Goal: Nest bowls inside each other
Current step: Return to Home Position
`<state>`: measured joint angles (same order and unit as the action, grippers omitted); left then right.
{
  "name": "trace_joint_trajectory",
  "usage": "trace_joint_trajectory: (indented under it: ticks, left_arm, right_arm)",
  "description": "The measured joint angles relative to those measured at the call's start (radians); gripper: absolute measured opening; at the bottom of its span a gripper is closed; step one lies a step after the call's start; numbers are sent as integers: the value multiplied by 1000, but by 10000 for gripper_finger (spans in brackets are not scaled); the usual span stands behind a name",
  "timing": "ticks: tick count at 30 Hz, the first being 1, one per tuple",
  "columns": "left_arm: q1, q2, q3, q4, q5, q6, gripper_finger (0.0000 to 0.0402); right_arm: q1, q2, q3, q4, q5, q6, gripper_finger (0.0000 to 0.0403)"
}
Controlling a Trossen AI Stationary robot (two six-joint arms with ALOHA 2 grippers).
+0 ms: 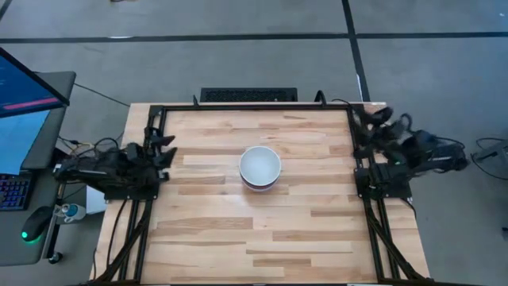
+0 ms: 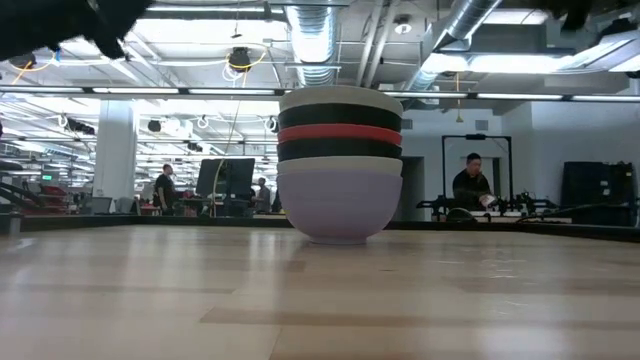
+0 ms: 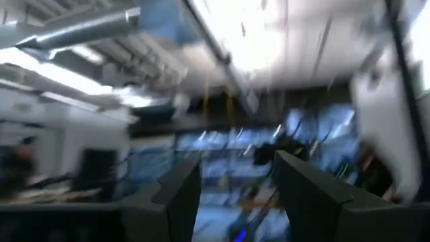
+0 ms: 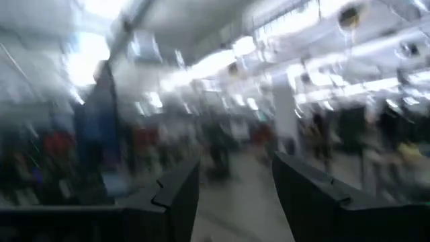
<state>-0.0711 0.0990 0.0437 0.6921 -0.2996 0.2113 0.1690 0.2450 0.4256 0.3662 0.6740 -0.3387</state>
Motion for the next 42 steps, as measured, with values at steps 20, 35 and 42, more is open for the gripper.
trace_joint_trajectory:
  ticks: [20, 35, 42]
  left_arm:
    - [0, 47, 26, -764, -99, 4, 179]
    - [0, 47, 29, -825, -99, 12, 179]
    - [0, 47, 29, -826, -99, 12, 179]
  right_arm:
    - [-34, 82, -369, -279, 28, 453, 209]
    - [-34, 89, -370, -283, 27, 453, 210]
    - [-34, 89, -370, -283, 27, 453, 210]
